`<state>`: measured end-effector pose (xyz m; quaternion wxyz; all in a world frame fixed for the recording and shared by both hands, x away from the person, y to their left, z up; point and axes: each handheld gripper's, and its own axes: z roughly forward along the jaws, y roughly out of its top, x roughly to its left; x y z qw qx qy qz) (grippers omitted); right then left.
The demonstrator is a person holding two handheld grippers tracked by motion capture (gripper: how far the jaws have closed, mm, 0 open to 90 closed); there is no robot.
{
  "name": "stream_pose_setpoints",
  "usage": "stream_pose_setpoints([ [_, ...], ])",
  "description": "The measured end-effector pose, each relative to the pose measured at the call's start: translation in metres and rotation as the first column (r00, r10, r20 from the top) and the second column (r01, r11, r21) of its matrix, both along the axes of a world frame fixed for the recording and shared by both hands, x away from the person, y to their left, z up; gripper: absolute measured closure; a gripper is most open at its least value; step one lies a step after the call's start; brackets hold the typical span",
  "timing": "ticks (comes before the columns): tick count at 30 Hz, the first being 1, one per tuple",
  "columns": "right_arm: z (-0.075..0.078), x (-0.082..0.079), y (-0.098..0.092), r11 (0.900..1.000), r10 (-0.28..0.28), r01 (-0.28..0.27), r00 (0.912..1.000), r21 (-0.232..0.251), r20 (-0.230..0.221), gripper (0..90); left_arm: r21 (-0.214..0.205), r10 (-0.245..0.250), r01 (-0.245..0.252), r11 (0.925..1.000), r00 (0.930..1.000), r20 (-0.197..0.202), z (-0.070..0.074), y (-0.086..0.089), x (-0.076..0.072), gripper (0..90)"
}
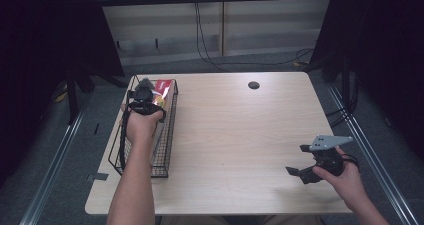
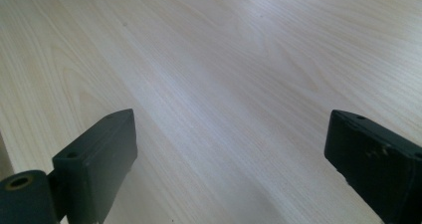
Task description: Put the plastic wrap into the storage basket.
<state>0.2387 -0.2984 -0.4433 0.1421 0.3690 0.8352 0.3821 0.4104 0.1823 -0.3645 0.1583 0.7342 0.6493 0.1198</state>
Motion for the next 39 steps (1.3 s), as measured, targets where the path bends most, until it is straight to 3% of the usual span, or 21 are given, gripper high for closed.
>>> stream_pose_setpoints([
  [13,0.000,0.000,0.001,1.0000,0.002,-0.002,1.0000,-0.001,0.002,6.0,0.010,0.051,-0.050,0.9987,0.9987,-0.010,-0.010,0.013,-0.003,43.1],
  [39,-0.001,0.001,0.001,1.0000,0.007,-0.007,1.0000,-0.004,0.001,6.0,0.007,0.100,-0.100,0.9950,0.9936,-0.053,-0.028,0.010,-0.002,42.9],
])
